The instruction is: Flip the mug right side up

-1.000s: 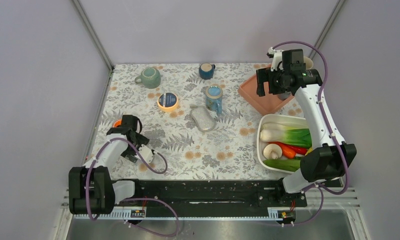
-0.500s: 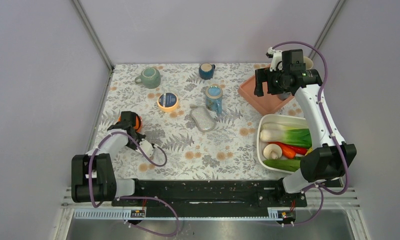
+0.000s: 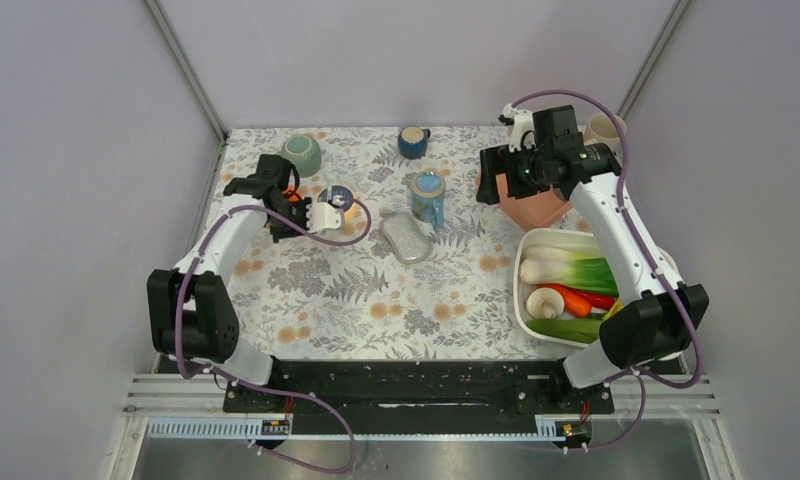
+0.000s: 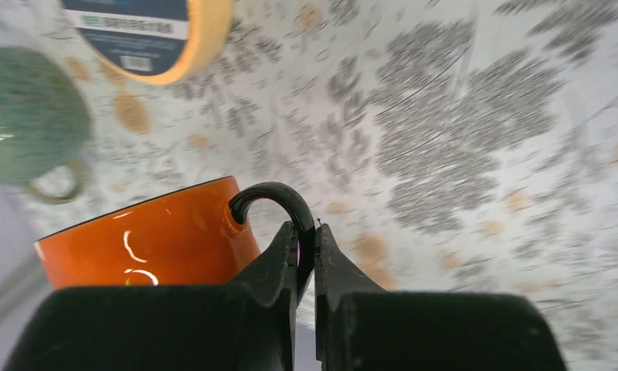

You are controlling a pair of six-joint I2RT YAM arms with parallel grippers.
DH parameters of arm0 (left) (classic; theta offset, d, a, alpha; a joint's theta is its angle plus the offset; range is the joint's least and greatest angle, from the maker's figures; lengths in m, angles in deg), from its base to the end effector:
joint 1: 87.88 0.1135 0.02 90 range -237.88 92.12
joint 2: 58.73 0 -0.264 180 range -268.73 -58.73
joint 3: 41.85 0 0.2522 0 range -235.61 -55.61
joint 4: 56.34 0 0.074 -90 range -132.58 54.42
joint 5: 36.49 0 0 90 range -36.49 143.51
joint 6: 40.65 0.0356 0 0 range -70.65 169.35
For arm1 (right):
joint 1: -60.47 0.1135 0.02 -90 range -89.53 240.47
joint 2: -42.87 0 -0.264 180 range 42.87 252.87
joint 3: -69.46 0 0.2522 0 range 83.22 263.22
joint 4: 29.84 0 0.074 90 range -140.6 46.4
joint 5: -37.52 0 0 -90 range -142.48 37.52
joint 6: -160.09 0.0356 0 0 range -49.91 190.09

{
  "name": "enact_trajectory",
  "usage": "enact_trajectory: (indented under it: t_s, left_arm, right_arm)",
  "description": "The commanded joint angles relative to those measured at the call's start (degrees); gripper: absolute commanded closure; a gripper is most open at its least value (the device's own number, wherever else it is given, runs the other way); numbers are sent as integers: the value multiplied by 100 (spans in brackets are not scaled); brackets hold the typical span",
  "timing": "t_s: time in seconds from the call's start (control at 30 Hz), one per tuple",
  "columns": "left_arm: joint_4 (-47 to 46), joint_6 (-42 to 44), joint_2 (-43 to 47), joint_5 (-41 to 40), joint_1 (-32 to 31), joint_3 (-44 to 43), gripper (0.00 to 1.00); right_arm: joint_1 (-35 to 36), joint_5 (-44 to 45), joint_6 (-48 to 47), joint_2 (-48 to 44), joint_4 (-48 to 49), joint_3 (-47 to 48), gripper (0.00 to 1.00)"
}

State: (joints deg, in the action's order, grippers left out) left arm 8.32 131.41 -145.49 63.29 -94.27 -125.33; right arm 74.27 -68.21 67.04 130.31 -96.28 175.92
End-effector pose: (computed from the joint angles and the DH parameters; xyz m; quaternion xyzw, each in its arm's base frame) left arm 0.2953 -0.0392 0.2616 0.6938 0.6894 0.0508 0.2019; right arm 0.3084 0.0857 0.3797 -0.1844 0.9057 0.1606 0.3461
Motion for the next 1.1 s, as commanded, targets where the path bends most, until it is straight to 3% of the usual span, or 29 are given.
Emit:
enact_trajectory:
  t_s: [0.0,0.37,0.47,0.6,0.87,1.07]
  left_arm:
    - [776,-1795,-73,1427,26,-872,100]
    - [829,-3569,252,2422,-537,-1614,100]
    - [830,-3895,370,2852,-699,-1797,100]
    - [836,-3769,538,2670,-1165,-1869,100]
    - [573,-2989,1164,2446,-2161,-1230,100]
    - [263,-2813,1288,2317,-2558,-1125,100]
  right_arm:
    - [331,-666,84,-312,349,-185,0]
    - [488,-1757,1238,-748,1929,-1075,1]
    - [622,-2297,1148,-978,2594,-1524,0]
    - [714,-2911,1056,-1392,3935,-2373,0]
    - [849,-2451,2966,-672,4625,-2280,3]
    - [1232,-2765,4553,-150,6299,-2447,1]
